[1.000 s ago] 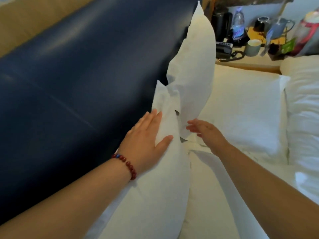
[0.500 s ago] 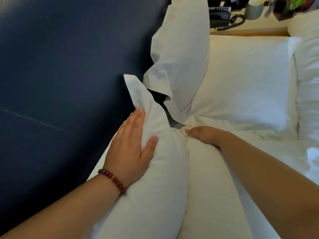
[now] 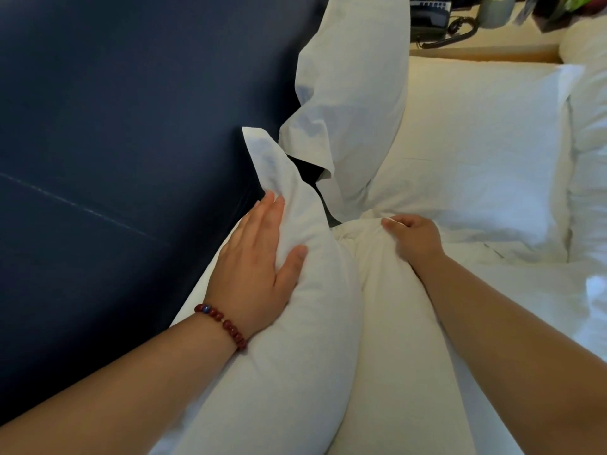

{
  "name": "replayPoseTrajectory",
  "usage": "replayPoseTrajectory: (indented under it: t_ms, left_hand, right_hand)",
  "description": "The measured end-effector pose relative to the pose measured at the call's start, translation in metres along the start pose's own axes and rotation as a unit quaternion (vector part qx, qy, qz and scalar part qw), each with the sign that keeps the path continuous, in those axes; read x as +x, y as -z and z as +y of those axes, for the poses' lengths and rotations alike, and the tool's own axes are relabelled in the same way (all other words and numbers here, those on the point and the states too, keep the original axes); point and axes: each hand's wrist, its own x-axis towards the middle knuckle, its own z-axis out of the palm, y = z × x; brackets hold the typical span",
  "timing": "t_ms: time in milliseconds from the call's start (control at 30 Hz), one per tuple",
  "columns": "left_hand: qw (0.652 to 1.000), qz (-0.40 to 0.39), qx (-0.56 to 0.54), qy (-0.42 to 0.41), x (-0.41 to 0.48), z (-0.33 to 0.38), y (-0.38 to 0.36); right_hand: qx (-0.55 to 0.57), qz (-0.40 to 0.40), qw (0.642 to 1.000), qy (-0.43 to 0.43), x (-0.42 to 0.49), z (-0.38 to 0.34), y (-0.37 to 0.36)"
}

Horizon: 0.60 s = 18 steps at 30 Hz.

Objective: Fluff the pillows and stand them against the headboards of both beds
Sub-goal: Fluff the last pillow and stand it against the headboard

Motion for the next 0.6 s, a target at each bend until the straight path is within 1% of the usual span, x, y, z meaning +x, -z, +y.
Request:
replayPoseTrajectory:
  t_ms: [67,133,267,333,367,433,467,500,533,600]
  left_hand:
    - [1.0,0.002,-0.002,0.004,0.0,-0.001,0.001]
    - [1.0,-0.002,0.004,0.001,0.0,0.0,0.001]
    - [0.999,-0.025,0.039,-0.001,0.0,0.007,0.003]
    - [0.997,-0.023,0.072,-0.007,0.0,0.014,0.009]
    - [0.996,-0.018,0.089,-0.016,-0.001,0.019,0.013]
    - [0.992,-0.007,0.112,-0.053,-0.003,0.035,0.019]
    - [0.991,-0.007,0.11,-0.08,-0.006,0.048,0.02]
    - [0.99,-0.014,0.095,-0.106,-0.008,0.062,0.017]
    - [0.989,-0.026,0.072,-0.124,-0.011,0.078,0.011]
    - [0.989,-0.06,0.027,-0.136,-0.014,0.111,-0.013]
  right_hand:
    - [0.005,0.021,1.0,0.002,0.0,0.001,0.001]
    - [-0.025,0.014,1.0,0.013,0.001,0.002,0.003]
    - [-0.164,-0.087,0.981,0.057,0.0,-0.002,0.023]
    - [-0.244,-0.104,0.962,0.068,-0.004,0.003,0.05]
    - [-0.297,-0.107,0.947,0.059,-0.008,0.009,0.067]
    - [-0.403,-0.126,0.906,-0.003,-0.017,0.02,0.101]
    - [-0.438,-0.145,0.887,-0.035,-0.021,0.025,0.116]
    - [-0.452,-0.165,0.875,-0.052,-0.024,0.029,0.127]
    - [-0.452,-0.179,0.872,-0.056,-0.027,0.032,0.136]
    - [-0.428,-0.167,0.887,-0.045,-0.03,0.035,0.146]
